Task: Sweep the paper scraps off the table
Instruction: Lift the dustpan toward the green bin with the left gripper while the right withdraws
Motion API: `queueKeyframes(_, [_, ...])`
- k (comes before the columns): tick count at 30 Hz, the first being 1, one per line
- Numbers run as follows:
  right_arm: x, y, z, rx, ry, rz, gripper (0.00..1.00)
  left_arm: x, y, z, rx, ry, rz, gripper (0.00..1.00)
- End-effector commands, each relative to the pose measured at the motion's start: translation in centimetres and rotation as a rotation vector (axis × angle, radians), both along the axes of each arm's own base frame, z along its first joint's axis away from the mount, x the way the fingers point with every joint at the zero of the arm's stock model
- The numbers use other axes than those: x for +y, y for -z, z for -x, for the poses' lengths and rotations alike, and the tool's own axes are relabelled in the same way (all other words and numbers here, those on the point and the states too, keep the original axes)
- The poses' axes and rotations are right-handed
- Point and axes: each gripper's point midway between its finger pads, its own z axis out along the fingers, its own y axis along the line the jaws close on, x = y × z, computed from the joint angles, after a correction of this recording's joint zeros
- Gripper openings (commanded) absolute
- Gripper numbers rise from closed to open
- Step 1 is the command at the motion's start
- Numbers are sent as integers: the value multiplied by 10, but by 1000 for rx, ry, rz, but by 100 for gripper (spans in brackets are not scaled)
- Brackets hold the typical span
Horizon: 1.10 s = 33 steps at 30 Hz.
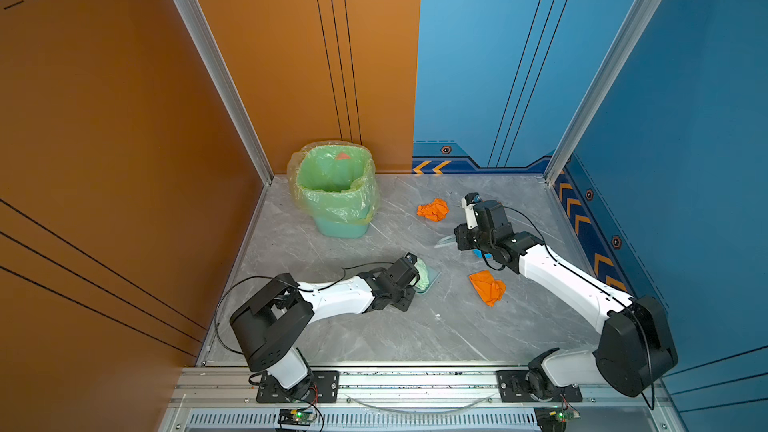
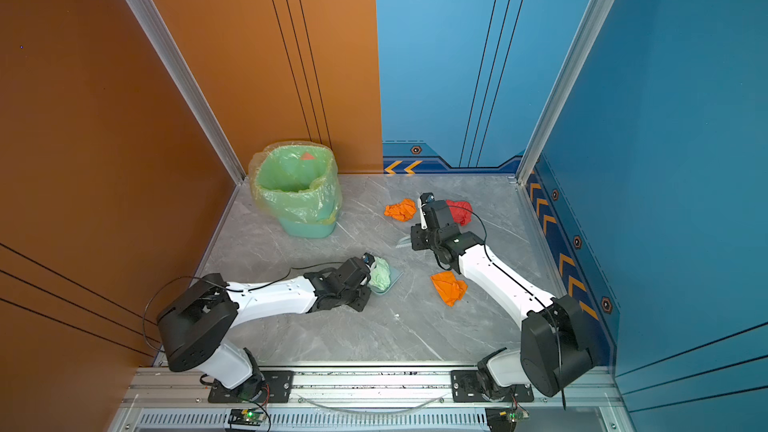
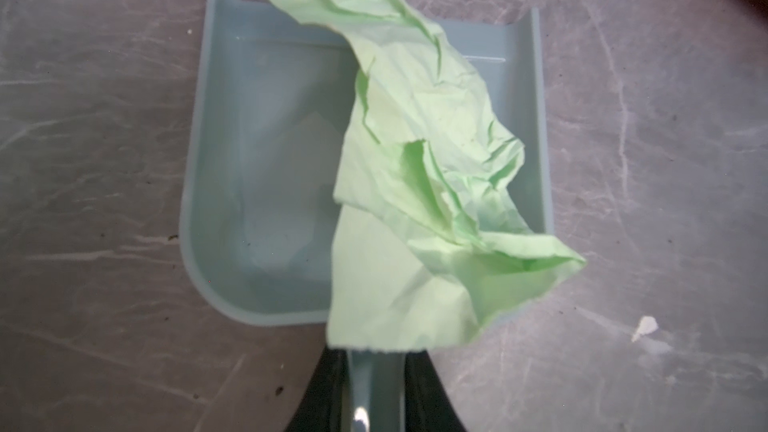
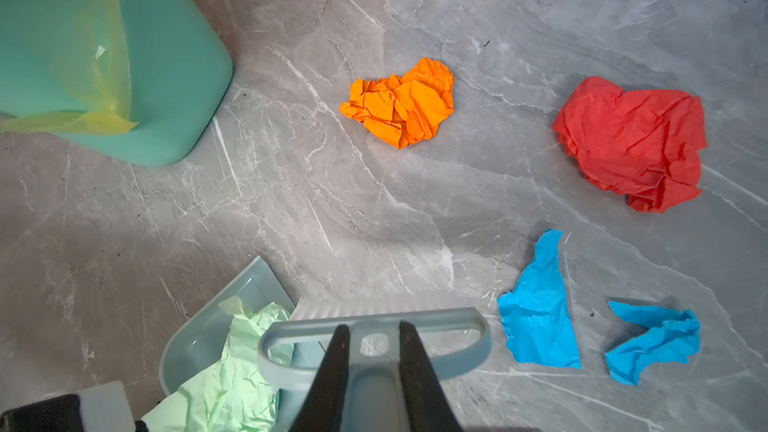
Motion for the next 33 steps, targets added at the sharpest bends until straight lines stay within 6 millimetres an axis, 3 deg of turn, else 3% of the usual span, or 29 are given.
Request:
queueKeyframes(1, [-9, -17, 0, -32, 38, -104, 0, 0, -15, -5, -51, -14, 17, 0])
queueKeyframes(7, [-33, -32, 5, -67, 91, -168, 0, 6, -41, -6, -61, -15, 2, 0])
queueKeyframes(12, [-48, -35, 9, -74, 126, -186, 0, 9, -74, -8, -80, 1, -12, 0])
queueKeyframes(22, [-47, -27, 12, -60, 113, -224, 0, 19, -162, -16, -157, 21, 40, 0])
queueKeyframes(33, [-44, -21, 17, -50, 93, -240, 0, 55, -257, -26, -219, -23, 191, 0])
